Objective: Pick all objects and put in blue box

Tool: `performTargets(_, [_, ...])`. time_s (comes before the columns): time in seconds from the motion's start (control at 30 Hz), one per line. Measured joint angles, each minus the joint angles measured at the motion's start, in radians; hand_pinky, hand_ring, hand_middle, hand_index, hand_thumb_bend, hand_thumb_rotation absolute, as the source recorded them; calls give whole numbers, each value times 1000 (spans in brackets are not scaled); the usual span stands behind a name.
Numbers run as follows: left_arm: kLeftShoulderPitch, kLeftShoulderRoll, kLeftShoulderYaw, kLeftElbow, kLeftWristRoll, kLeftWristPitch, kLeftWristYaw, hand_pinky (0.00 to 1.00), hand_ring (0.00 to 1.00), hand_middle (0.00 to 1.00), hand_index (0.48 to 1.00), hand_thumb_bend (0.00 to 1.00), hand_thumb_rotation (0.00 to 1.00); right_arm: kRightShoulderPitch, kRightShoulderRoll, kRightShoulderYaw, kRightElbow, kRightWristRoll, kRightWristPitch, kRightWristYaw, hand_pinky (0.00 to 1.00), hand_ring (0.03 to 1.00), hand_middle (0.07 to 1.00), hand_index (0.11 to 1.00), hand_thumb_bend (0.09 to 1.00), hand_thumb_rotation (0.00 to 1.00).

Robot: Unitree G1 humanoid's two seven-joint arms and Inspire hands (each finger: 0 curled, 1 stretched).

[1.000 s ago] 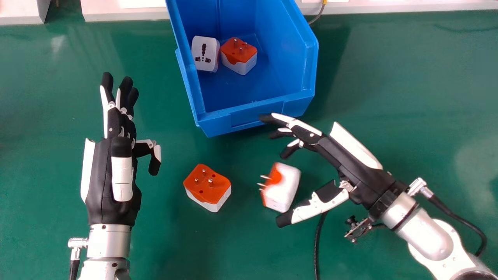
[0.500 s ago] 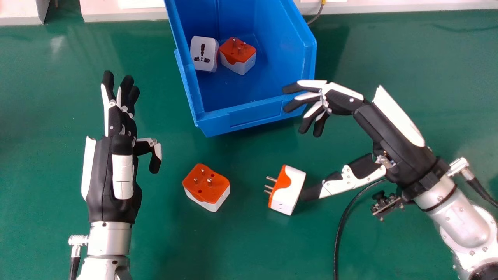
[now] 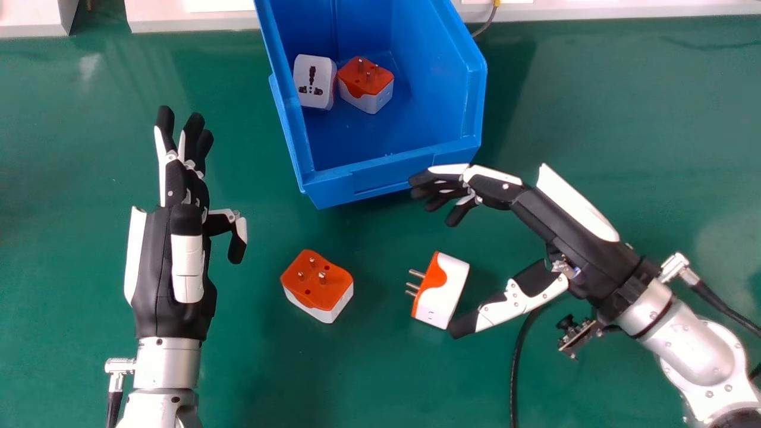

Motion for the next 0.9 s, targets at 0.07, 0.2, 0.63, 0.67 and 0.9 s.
performTargets(0.07, [0, 0, 0, 0, 0, 0, 0, 0, 1000, 1000, 972, 1000, 1000, 0, 14, 2, 14, -9, 14, 0, 759, 827, 852, 829, 1000, 264])
performTargets(0.2, [2, -1, 0, 0, -1, -1, -1, 0, 1000, 1000, 971, 1000, 1000, -10, 27, 14, 37, -70, 38, -33, 781, 850, 875, 850, 1000, 275])
performTargets(0.63, [10, 0, 0, -2, 0, -1, 2, 0, 1000, 1000, 972, 1000, 1000, -37, 27, 38, 71, -184, 77, -125, 798, 875, 902, 878, 1000, 298])
performTargets(0.67, [10, 0, 0, -2, 0, -1, 2, 0, 1000, 1000, 972, 1000, 1000, -37, 24, 41, 74, -195, 83, -128, 799, 876, 904, 880, 1000, 299])
performTargets(0.9, [12, 0, 1, -5, -3, -1, -3, 0, 1000, 1000, 971, 1000, 1000, -38, 16, 76, 82, -250, 125, -170, 805, 882, 915, 892, 1000, 293])
